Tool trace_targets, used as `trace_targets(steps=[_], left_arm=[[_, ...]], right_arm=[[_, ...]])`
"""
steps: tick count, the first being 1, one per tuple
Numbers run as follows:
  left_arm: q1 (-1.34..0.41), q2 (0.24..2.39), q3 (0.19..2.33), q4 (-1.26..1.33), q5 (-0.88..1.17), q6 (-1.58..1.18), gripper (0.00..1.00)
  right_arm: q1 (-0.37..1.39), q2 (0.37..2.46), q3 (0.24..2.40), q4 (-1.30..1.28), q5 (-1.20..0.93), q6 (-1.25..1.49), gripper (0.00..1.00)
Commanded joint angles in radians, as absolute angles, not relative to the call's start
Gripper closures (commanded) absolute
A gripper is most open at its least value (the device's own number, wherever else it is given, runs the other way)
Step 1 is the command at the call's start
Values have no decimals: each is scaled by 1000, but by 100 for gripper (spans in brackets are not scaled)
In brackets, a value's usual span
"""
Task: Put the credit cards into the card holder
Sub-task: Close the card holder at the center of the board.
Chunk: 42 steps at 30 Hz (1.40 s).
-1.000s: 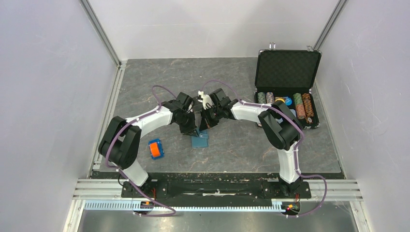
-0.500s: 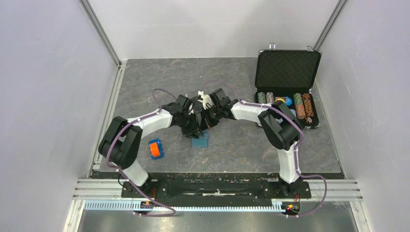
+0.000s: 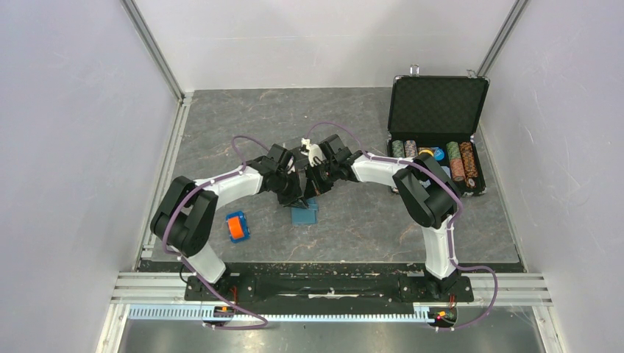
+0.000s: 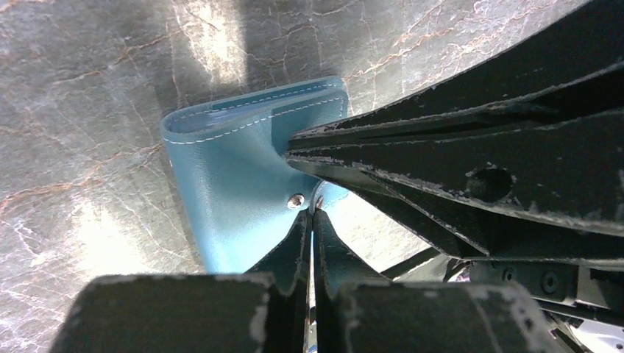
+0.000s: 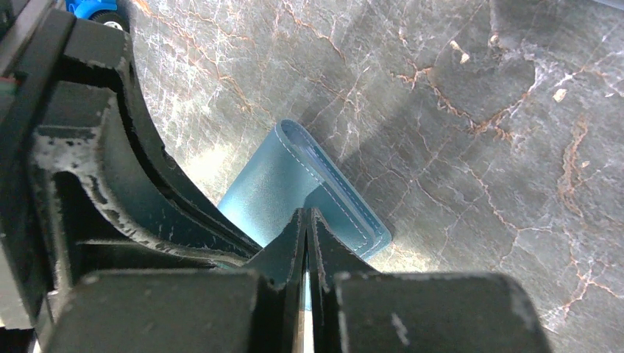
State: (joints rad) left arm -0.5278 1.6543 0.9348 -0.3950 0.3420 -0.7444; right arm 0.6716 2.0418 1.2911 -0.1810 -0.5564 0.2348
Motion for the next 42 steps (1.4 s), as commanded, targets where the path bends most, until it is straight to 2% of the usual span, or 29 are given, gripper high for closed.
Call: trace_targets(steps=[1, 42], left_arm=[[-523, 1655, 938, -403, 323, -750, 98], [-497, 1734, 902, -482, 160, -730, 98]], right_arm=[[667, 2078, 1262, -293, -490, 191, 100], [665, 2040, 1250, -287, -528, 179, 100]])
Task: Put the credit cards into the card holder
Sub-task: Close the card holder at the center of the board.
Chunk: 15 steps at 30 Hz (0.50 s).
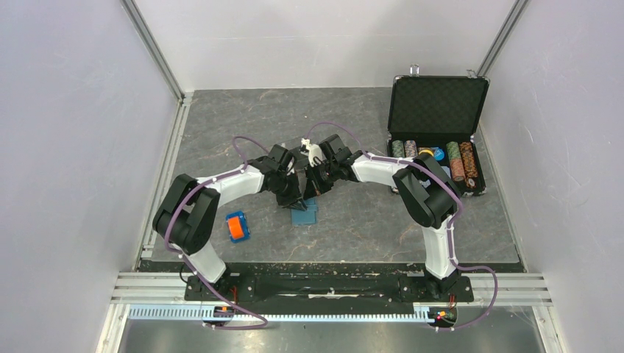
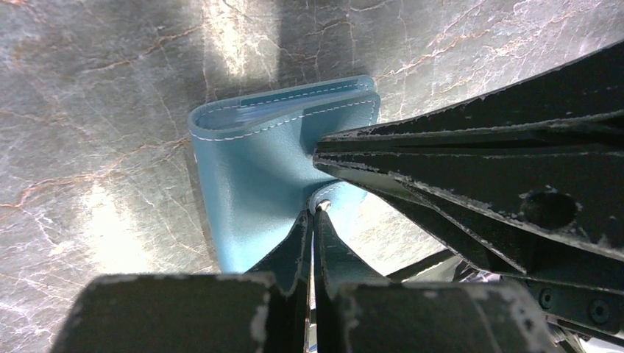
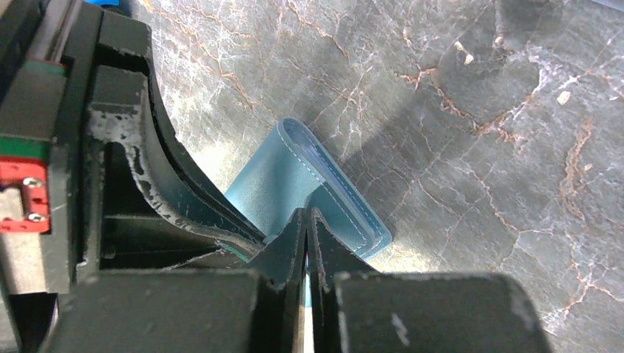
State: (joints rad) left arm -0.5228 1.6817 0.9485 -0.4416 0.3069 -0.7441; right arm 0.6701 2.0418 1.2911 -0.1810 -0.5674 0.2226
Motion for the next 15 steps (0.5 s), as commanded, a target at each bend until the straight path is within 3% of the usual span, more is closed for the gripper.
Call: trace_targets(steps=[1, 15], left_arm=[[-494, 1739, 897, -481, 160, -732, 98], [-468, 1799, 877, -420, 259, -712, 97]], right_arm=[[664, 2039, 1249, -289, -523, 178, 100], [656, 2020, 1246, -284, -537, 185, 100]])
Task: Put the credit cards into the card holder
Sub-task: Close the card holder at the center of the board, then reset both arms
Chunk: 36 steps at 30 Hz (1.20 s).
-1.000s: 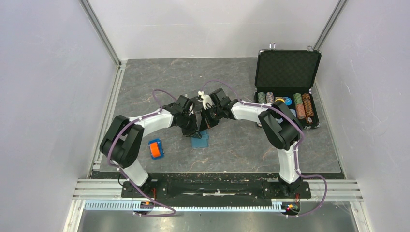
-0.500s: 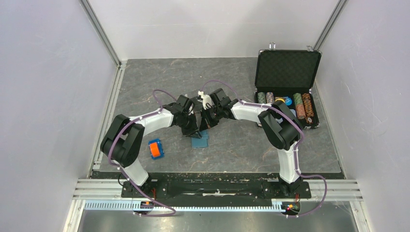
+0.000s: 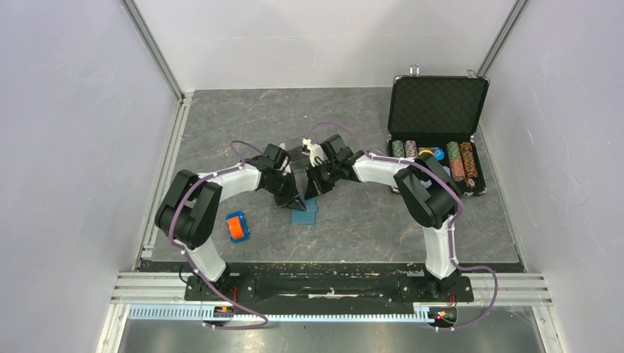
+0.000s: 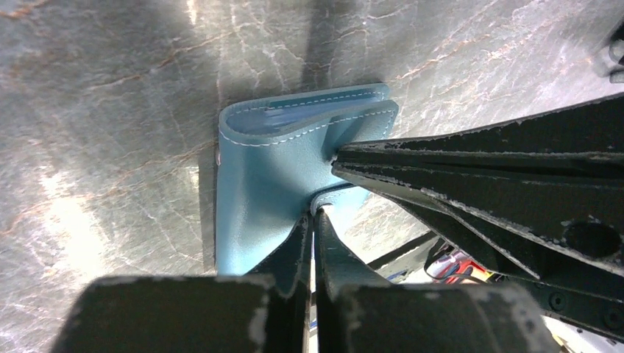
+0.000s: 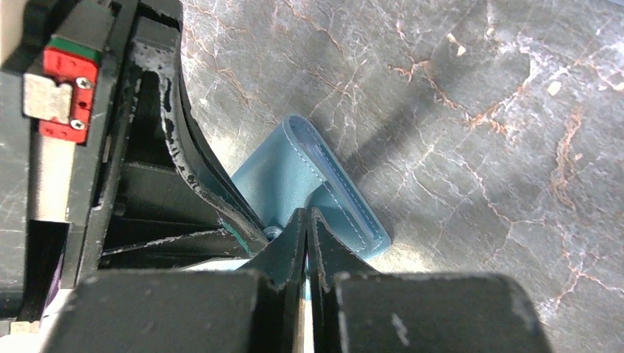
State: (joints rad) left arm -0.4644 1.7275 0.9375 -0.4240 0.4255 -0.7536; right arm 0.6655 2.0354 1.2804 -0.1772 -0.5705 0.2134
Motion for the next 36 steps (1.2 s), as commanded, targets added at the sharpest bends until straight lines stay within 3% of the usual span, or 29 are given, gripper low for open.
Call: trace_targets(steps=[1, 5, 7, 8, 9, 13, 18, 26, 36], left_arm=[[-468, 1773, 878, -409, 284, -712, 89], [-468, 1643, 877, -340, 357, -718, 46], [-469, 1577, 884, -324, 365, -725, 23], [-467, 1544, 884, -309, 373, -730, 8], [-466, 1516, 884, -286, 383, -735, 1], [-448, 1415, 844, -147, 424, -784, 0], [-359, 1299, 736, 53, 470, -839, 0], [-127, 1073, 530, 170, 344, -761, 0], [-99, 965, 408, 258, 43, -201, 0]], right_arm=[[654, 2010, 1245, -277, -546, 191, 100], [641, 1950, 1240, -249, -562, 219, 96], [628, 1907, 1230, -231, -563, 236, 83], [621, 1879, 1220, -218, -562, 245, 73], [611, 1854, 1211, -207, -560, 254, 65], [554, 1731, 1132, -174, -510, 276, 32], [440, 1543, 966, -146, -424, 263, 3], [284, 1251, 678, -137, -139, 194, 2], [146, 1088, 391, 111, 155, 66, 2]])
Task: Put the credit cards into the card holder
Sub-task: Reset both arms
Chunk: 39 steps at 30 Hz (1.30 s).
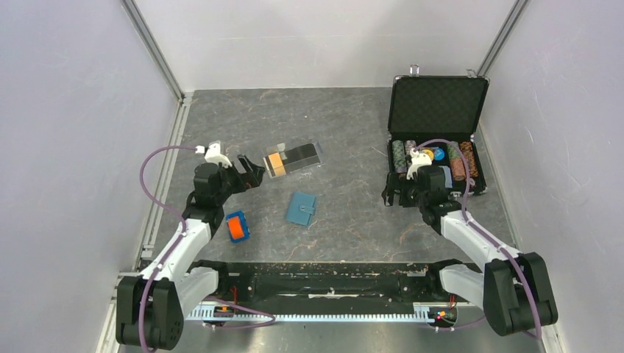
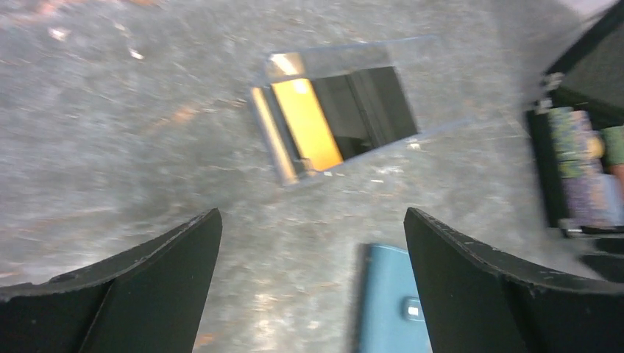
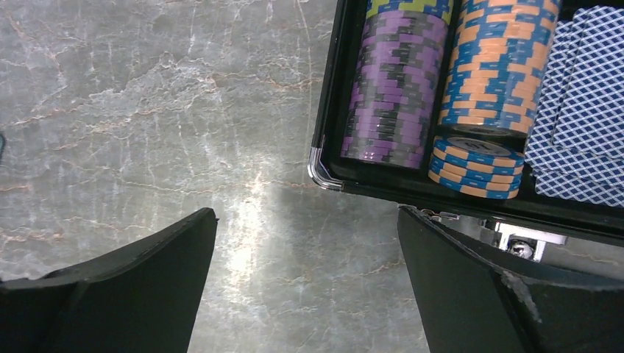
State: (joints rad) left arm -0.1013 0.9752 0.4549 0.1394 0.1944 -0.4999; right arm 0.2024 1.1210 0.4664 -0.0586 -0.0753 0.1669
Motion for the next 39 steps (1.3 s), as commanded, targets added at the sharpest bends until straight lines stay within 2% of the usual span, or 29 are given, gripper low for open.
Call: trace_targets(steps=[1, 8, 10, 14, 16, 18, 20, 21, 23, 25, 27, 31, 39], left_arm=[[-99, 974, 387, 290, 35, -150, 0], [-94, 1118, 336, 486, -37, -6, 0], [-94, 1158, 282, 618, -51, -1, 0], [-85, 1227, 294, 701, -63, 68, 0], [-64, 1273, 286, 806, -33, 75, 0], [-33, 1311, 342, 740, 40, 57, 0], [-10, 1339, 355, 758, 149, 45, 0], [-5, 1373, 313, 888, 190, 44, 0], [-4, 1474, 252, 1098, 167, 27, 0], [-4, 1455, 270, 1020, 167, 39, 0], [-4, 1473, 255, 1085, 160, 26, 0], [-3, 1474, 275, 1048, 92, 11, 0], [-8, 1471, 276, 1039, 88, 10, 0]], right_arm=[[142, 1090, 376, 138, 177, 52, 2], [105, 1075, 166, 550, 313, 12, 2], [106, 1080, 85, 725, 299, -54, 2], [101, 1115, -105, 1167, 347, -83, 2], [94, 1162, -124, 1267, 337, -109, 2], [86, 1223, -108, 1306, 323, -139, 2], [72, 1339, -129, 1457, 318, -119, 2], [69, 1393, -135, 1545, 288, -130, 2], [69, 1362, -74, 1355, 228, -154, 2], [69, 1383, -90, 1435, 211, -164, 2], [69, 1369, -80, 1391, 210, -164, 2], [68, 1373, -85, 1408, 211, -165, 2], [69, 1375, -88, 1416, 211, -165, 2]])
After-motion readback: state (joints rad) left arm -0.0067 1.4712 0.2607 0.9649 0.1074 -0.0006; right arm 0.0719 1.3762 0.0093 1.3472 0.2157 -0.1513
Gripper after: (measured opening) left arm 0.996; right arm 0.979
